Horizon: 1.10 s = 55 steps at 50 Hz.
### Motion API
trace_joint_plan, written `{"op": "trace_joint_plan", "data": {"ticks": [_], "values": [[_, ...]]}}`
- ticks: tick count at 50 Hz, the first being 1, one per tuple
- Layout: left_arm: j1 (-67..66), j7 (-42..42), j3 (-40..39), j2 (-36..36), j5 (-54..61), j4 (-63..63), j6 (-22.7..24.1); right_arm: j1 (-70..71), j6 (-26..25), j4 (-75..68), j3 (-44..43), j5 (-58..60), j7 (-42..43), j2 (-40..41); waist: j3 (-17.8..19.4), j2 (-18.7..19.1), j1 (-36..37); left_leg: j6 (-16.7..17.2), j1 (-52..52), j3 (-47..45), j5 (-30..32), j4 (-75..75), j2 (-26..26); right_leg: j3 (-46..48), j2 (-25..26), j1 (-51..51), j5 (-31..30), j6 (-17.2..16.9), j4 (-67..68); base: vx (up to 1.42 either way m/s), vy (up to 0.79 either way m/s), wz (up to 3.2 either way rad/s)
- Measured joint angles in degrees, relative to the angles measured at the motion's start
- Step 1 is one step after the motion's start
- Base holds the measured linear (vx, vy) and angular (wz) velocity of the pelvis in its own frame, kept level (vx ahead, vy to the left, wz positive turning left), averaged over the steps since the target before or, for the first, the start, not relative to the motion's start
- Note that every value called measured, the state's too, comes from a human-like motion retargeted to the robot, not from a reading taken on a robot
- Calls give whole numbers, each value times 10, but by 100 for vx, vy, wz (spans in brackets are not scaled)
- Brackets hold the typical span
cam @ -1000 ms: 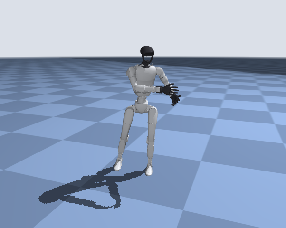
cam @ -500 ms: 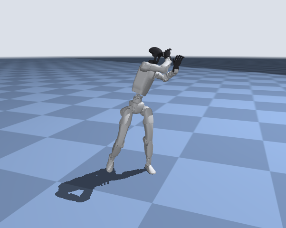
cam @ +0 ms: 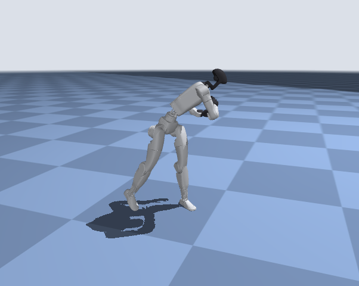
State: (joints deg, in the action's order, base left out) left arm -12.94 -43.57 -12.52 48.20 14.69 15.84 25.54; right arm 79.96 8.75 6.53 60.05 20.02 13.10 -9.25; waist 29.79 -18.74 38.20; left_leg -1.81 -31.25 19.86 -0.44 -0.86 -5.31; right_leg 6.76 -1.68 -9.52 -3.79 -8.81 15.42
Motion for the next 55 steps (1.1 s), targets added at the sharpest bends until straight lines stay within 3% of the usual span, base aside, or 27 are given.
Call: {"op": "trace_joint_plan", "data": {"ticks": [4, 8, 11, 15, 18, 22, 27, 32, 36, 42, 45, 49, 52, 55], "values": [[103, 23, 119, -118, 73, -109, -16, -94, -13, -83, 48, -61, -9, -3, 0, 3, -40, -5, -23, -40, 1, -12, 1, 23, -31, -18, 40, 7, -24, -22, 6, -91], [219, 37, 243, -206, 194, -247, -47, -177, -38, -226, 78, -156, 24, -4, 0, -8, -74, -14, -21, -109, -9, -34, 1, 149, -100, -19, 72, 27, -47, -24, 9, -145], [313, 81, 352, -252, 348, -361, -95, -227, -68, -343, 74, -260, 31, -11, 0, -20, -96, -24, -3, -173, -25, -63, 7, 235, -151, -10, 68, 28, -58, -25, 9, -167], [451, 168, 489, -316, 547, -485, -181, -236, -134, -443, 33, -340, -5, -45, -9, -25, -134, -24, 30, -254, -56, -113, 7, 258, -192, -1, 76, 14, -52, -23, 8, -187], [539, 198, 553, -357, 610, -547, -214, -214, -167, -469, 10, -373, -11, -79, -68, -30, -180, -10, 45, -310, -77, -141, -8, 256, -199, -11, 98, 14, -49, -17, 3, -209], [661, 190, 579, -396, 630, -591, -226, -172, -167, -473, -51, -440, 59, -114, -150, -46, -243, 12, 80, -384, -92, -171, -27, 231, -204, -17, 111, 10, -75, -9, -8, -210], [815, 127, 531, -390, 561, -512, -229, -119, -121, -363, -197, -485, 192, -167, -233, -52, -335, 33, 135, -453, -84, -224, -61, 127, -193, -17, 106, 5, -104, 2, -23, -189], [985, 119, 456, -359, 404, -335, -198, -28, -25, -137, -336, -449, 285, -248, -287, -28, -448, 43, 182, -497, -68, -272, -108, 53, -160, -7, 114, 8, -110, 13, -29, -141], [1139, 166, 454, -351, 276, -240, -192, 65, 20, 25, -406, -338, 345, -320, -317, 7, -531, 11, 226, -531, -55, -259, -127, 14, -133, -2, 123, 4, -114, 20, -28, -101], [1345, 192, 532, -361, 128, -168, -170, 141, -2, 212, -455, -114, 413, -449, -342, 58, -599, -30, 267, -544, -35, -228, -124, -20, -113, 8, 129, -30, -129, 20, -22, -66], [1420, 172, 570, -358, 35, -142, -157, 145, -29, 279, -464, -12, 439, -503, -342, 80, -604, -25, 253, -478, -62, -235, -106, -31, -104, 13, 128, -62, -136, 14, -17, -46], [1457, 155, 603, -346, -50, -110, -156, 122, -55, 318, -483, 66, 446, -527, -322, 116, -575, 35, 220, -291, -129, -240, -81, -49, -36, 17, 120, -62, -140, 7, -28, -68], [1446, 157, 614, -331, -69, -103, -161, 85, -57, 316, -502, 77, 437, -517, -301, 128, -543, 67, 211, -169, -186, -228, -24, -66, -15, 23, 117, -62, -140, 4, -7, -60], [1410, 178, 617, -319, -49, -119, -167, 25, -54, 294, -525, 59, 422, -487, -279, 121, -514, 62, 212, -119, -211, -194, 43, -78, -27, 29, 119, -62, -137, 0, 11, -26]]}}
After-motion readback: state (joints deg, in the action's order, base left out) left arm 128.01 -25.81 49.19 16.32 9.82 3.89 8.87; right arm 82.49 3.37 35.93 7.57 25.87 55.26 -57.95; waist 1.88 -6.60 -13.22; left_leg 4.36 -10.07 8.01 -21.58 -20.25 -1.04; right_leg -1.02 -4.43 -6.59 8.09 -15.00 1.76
